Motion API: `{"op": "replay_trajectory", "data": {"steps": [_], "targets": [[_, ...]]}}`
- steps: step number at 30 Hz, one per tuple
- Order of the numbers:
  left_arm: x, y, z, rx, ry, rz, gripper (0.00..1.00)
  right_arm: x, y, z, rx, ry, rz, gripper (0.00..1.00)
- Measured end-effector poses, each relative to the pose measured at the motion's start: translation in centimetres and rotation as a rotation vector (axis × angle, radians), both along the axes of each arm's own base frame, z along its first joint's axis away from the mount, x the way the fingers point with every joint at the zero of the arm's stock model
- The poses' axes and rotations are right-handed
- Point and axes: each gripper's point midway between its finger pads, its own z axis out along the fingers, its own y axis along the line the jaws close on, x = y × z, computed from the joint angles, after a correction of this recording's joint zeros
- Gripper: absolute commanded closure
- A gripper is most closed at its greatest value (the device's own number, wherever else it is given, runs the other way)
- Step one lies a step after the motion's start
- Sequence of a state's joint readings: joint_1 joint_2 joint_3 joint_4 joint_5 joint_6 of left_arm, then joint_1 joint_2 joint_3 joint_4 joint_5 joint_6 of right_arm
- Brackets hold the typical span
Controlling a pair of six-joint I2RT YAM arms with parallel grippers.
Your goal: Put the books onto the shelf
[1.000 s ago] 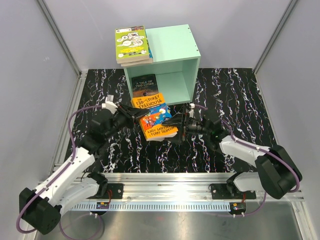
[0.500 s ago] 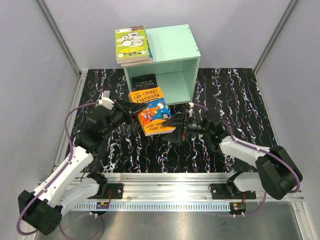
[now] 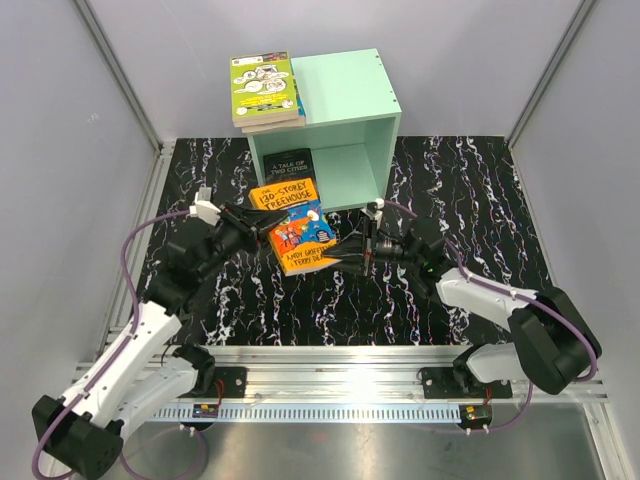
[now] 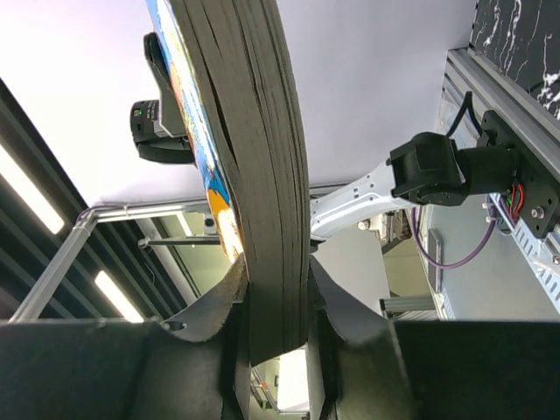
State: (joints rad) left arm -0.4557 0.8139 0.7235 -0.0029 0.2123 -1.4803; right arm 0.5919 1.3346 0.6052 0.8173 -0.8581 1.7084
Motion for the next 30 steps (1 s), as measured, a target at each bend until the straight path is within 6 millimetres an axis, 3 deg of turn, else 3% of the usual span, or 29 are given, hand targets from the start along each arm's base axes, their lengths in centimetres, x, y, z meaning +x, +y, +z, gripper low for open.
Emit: {"op": "replay_trajectory", "data": {"steps": [4, 13, 14, 16, 18, 19, 22, 24, 26, 30], "targets": [[-0.1, 0.2, -0.5, 0.004, 0.008, 0.010, 1.00, 0.0, 0.1, -0.3, -0.005, 0.007, 0.014, 1.00], [-0.9, 1.5, -3.8, 0.241, 0.115, 0.007, 0.96, 0.0, 0.5, -1.6, -0.063, 0.004, 0.038, 1.00], [-1.1, 1.7, -4.2, 0.272, 0.125, 0.007, 0.91, 0.1, 0.7, -1.8, -0.086, -0.004, 0.044, 1.00], [-1.5, 2.3, -4.9, 0.327, 0.144, 0.016, 0.61, 0.5, 1.1, -1.8, -0.139, -0.026, 0.054, 1.00], [-2.0, 3.1, -6.0, 0.396, 0.154, 0.018, 0.49, 0.8, 1.3, -1.5, -0.204, -0.054, 0.068, 1.00], [-2.3, 3.5, -6.7, 0.430, 0.166, 0.014, 0.36, 1.1, 1.3, -1.2, -0.225, -0.068, 0.065, 1.00], [-3.7, 4.2, -8.5, 0.515, 0.202, -0.016, 0.24, 2.9, 0.8, -0.1, -0.290, -0.112, 0.013, 1.00], [-4.2, 4.5, -9.1, 0.550, 0.214, -0.027, 0.18, 4.2, -0.1, 0.0, -0.331, -0.114, -0.024, 1.00], [-4.7, 5.0, -9.9, 0.583, 0.234, -0.034, 0.05, 5.6, -0.8, -0.5, -0.378, -0.105, -0.058, 1.00], [-6.0, 5.9, -10.4, 0.611, 0.256, -0.035, 0.01, 7.9, -1.3, -1.0, -0.446, -0.109, -0.096, 1.00]]}}
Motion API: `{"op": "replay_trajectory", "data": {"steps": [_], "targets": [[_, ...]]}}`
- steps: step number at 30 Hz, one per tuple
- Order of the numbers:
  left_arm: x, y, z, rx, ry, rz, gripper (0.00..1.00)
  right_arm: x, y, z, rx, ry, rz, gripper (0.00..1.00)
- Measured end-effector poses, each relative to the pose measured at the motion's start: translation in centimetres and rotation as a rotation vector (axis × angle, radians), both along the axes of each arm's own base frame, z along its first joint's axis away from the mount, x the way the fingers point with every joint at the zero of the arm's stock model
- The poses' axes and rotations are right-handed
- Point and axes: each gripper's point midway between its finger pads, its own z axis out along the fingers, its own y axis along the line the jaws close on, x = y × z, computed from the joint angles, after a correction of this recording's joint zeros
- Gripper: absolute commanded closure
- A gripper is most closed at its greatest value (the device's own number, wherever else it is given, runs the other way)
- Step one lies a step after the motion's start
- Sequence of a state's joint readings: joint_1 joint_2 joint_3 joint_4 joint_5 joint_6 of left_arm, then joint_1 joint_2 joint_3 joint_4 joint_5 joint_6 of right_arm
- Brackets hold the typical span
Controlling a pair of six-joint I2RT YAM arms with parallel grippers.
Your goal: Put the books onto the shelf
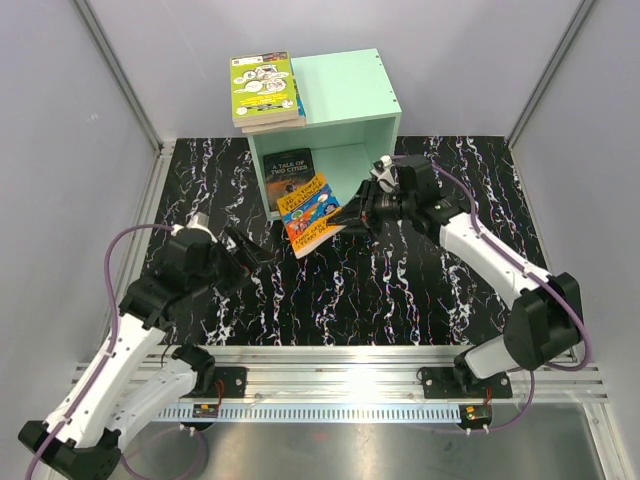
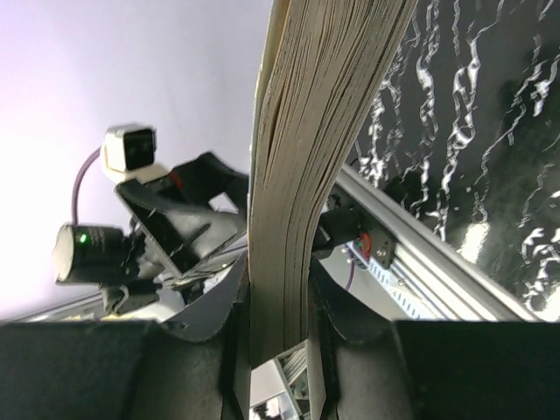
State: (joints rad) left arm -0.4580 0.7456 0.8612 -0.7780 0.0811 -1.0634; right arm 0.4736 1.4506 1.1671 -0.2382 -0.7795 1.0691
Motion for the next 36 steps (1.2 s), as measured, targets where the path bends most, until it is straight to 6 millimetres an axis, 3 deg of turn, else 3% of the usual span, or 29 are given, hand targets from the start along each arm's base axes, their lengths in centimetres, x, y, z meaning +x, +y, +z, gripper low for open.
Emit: {"op": "replay_trajectory", "data": {"steps": [6, 14, 26, 36], "targets": [[-1.8, 1.1, 0.0, 0.007, -0.004, 0.009, 0.01, 2.3, 0.5, -1.2, -0.048, -0.001, -0.019, 1.00], [-5.1, 3.0, -1.3, 0.010, 0.017, 0.034, 0.01, 7.2, 2.5, -4.8, -0.077, 0.044, -0.054, 1.00], [-8.1, 4.8, -3.2, 0.046, 0.103, 0.063, 0.01, 15.4, 4.5, -6.2, -0.023, 0.002, -0.157, 1.00], [-10.1, 6.3, -3.3, 0.064, 0.128, 0.099, 0.01, 19.7, 7.1, -12.6, -0.030, 0.058, -0.160, 1.00]]}}
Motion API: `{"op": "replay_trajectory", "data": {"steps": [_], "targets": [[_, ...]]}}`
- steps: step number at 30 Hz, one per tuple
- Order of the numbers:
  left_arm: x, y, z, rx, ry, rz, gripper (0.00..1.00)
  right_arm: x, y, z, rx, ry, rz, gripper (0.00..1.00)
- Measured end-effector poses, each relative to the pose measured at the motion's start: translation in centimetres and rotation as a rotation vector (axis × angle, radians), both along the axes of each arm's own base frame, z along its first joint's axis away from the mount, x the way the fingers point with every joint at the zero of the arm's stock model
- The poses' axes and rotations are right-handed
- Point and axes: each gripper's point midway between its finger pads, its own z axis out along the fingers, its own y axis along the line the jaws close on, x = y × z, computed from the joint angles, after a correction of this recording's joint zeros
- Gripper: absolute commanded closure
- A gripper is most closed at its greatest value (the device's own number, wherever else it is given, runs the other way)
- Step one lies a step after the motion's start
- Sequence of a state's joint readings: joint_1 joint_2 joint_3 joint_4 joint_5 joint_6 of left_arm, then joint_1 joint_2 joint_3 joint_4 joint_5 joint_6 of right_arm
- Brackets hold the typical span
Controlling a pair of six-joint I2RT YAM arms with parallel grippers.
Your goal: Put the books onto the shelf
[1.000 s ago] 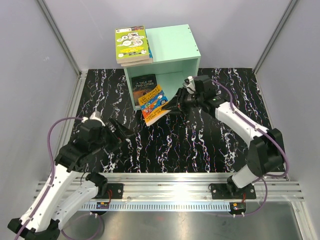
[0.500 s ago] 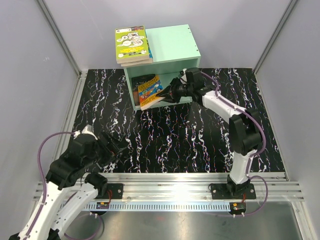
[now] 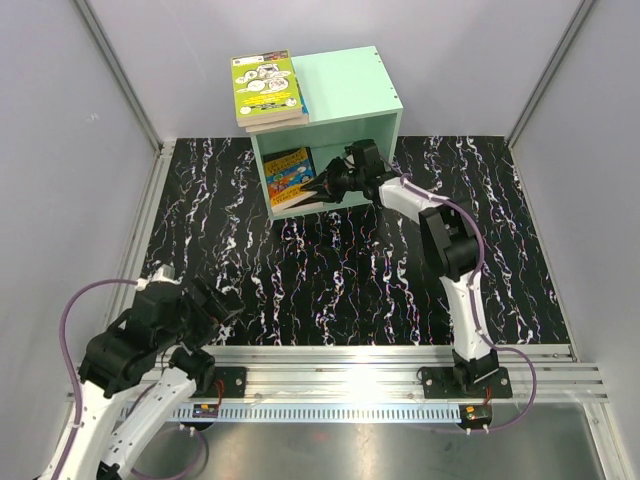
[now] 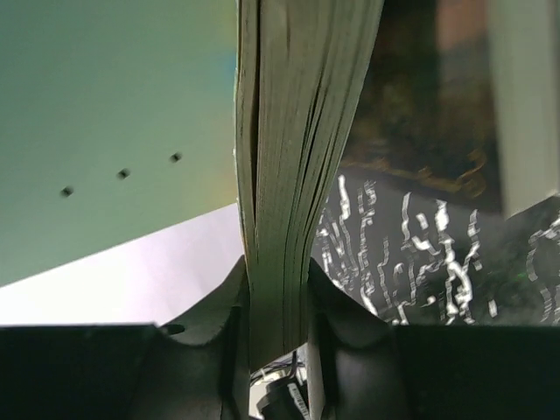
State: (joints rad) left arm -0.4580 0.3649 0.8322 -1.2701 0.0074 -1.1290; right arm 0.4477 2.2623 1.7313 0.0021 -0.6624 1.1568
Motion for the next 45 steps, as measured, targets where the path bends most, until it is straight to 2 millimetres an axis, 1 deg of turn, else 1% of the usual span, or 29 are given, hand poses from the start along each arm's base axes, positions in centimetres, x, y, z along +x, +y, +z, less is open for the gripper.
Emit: {"op": "replay_trajectory", "data": {"steps": [3, 8, 10, 11, 12, 13, 15, 16, 17, 19, 21, 24, 26, 31, 34, 36, 38, 41, 45], "targets": [[-0.6, 0.5, -0.2, 0.002, 0.006, 0.018, 0.01, 0.6, 0.2, -1.2, -0.010, 0.008, -0.007, 1.00], [-1.0, 0.8, -0.5, 0.001, 0.015, 0.035, 0.01, 1.7, 0.4, -2.2, -0.027, 0.000, -0.017, 1.00], [-1.1, 0.9, -0.6, 0.003, 0.020, 0.037, 0.01, 2.2, 0.5, -2.7, -0.038, 0.002, -0.020, 0.95], [-1.1, 0.9, -0.6, 0.005, 0.023, 0.038, 0.01, 2.4, 0.5, -3.1, -0.043, 0.004, -0.022, 0.90], [-1.1, 0.9, -0.6, 0.007, 0.024, 0.039, 0.01, 2.6, 0.5, -3.4, -0.046, 0.007, -0.024, 0.71], [-1.1, 1.0, -0.7, 0.009, 0.027, 0.040, 0.01, 2.8, 0.5, -3.7, -0.050, 0.010, -0.027, 0.59], [-1.0, 1.0, -0.6, 0.014, 0.029, 0.043, 0.01, 3.0, 0.6, -4.4, -0.055, 0.017, -0.026, 0.39], [-1.0, 1.0, -0.6, 0.016, 0.030, 0.044, 0.01, 2.9, 0.7, -4.7, -0.060, 0.022, -0.023, 0.28], [-0.9, 1.0, -0.6, 0.017, 0.030, 0.046, 0.01, 2.8, 0.7, -5.0, -0.064, 0.027, -0.018, 0.19], [-0.9, 1.1, -0.6, 0.018, 0.029, 0.048, 0.01, 2.6, 0.9, -4.3, -0.045, 0.014, 0.001, 0.09], [-0.9, 1.1, -0.6, 0.016, 0.028, 0.050, 0.01, 2.6, 1.0, -4.0, -0.043, 0.004, 0.008, 0.06], [-0.6, 0.9, -0.4, 0.008, 0.021, 0.054, 0.01, 2.2, 0.9, -3.8, -0.044, -0.005, 0.026, 0.03], [-0.3, 0.7, -0.3, 0.004, 0.017, 0.054, 0.01, 1.5, 0.7, -3.8, -0.056, 0.001, 0.046, 0.02], [0.6, 0.2, -0.2, 0.001, 0.016, 0.052, 0.01, -0.9, -0.7, -5.2, -0.151, 0.052, 0.100, 0.00], [1.0, 0.0, -0.2, -0.001, 0.014, 0.051, 0.01, -2.8, -1.8, -5.9, -0.219, 0.080, 0.139, 0.00], [1.2, -0.1, 0.0, -0.005, 0.006, 0.051, 0.01, -4.6, -3.0, -6.2, -0.270, 0.100, 0.162, 0.00], [1.3, -0.1, 0.1, -0.006, 0.000, 0.050, 0.01, -6.5, -4.2, -6.2, -0.310, 0.117, 0.182, 0.00], [1.4, -0.1, 0.1, -0.001, -0.010, 0.041, 0.01, -9.1, -5.8, -5.3, -0.341, 0.116, 0.207, 0.00], [1.7, 0.2, -0.3, 0.055, -0.009, 0.020, 0.01, -12.3, -7.4, -2.9, -0.351, 0.073, 0.234, 0.00]]}}
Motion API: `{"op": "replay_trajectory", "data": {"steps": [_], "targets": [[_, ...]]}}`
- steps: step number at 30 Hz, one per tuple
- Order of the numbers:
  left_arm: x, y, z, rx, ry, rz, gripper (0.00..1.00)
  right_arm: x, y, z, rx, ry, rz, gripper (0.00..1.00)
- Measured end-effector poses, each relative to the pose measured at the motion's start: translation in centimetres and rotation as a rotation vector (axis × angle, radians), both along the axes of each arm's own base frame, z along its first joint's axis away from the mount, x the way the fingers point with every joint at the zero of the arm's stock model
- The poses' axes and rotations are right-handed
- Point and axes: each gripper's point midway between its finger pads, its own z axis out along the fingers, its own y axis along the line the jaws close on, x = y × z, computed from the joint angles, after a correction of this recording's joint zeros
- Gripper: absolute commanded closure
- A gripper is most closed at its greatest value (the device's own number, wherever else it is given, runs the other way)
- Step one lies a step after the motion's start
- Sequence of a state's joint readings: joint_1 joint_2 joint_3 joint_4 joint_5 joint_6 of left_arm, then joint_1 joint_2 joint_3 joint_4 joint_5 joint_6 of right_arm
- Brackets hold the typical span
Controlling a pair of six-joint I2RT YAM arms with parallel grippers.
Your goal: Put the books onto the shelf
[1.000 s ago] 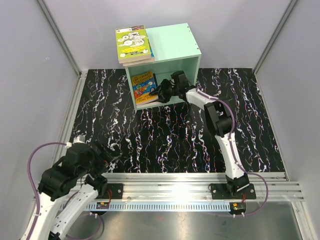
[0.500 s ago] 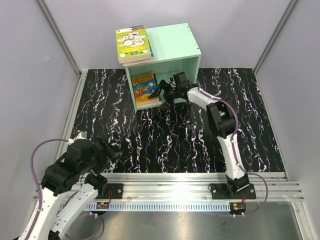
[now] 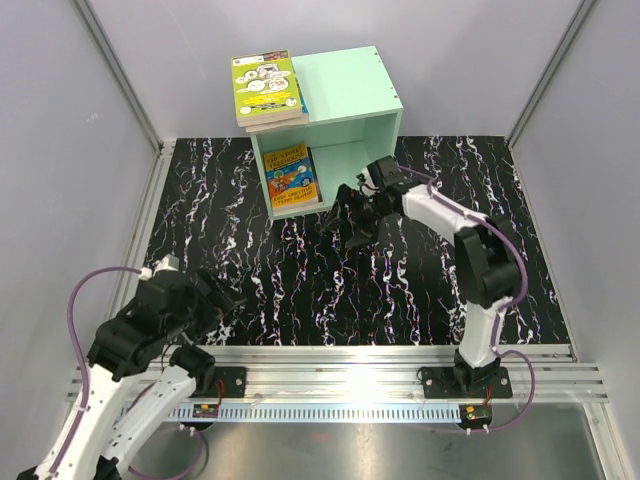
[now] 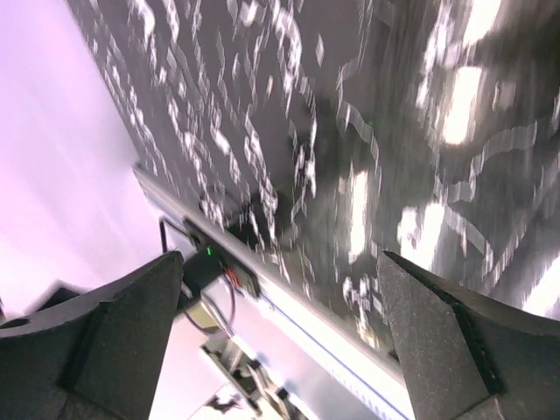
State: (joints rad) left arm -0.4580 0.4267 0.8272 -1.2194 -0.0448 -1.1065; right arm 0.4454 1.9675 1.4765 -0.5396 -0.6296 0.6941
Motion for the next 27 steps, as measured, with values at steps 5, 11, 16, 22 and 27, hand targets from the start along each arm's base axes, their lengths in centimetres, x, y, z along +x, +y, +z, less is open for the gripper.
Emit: {"op": "replay_trajectory", "data": {"steps": [5, 11, 16, 22, 27], "targets": [[1.9, 0.9, 0.3, 0.153, -0.008, -0.046, 0.01, -4.7, -1.2, 5.7, 0.029, -0.122, 0.053, 0.00], [6.2, 1.0, 0.2, 0.339, -0.078, -0.142, 0.01, -10.9, -2.4, 14.7, 0.138, -0.364, 0.102, 0.00], [11.0, 1.0, -0.8, 0.470, -0.147, -0.182, 0.01, -14.4, -5.8, 20.0, 0.161, -0.564, 0.049, 0.00], [15.2, 4.5, -3.4, 0.572, -0.206, -0.086, 0.01, -18.2, -10.2, 23.4, 0.140, -0.757, -0.023, 0.00], [15.8, 8.5, -6.7, 0.640, -0.342, 0.058, 0.01, -20.7, -13.8, 23.7, 0.135, -0.857, -0.153, 0.00]]}}
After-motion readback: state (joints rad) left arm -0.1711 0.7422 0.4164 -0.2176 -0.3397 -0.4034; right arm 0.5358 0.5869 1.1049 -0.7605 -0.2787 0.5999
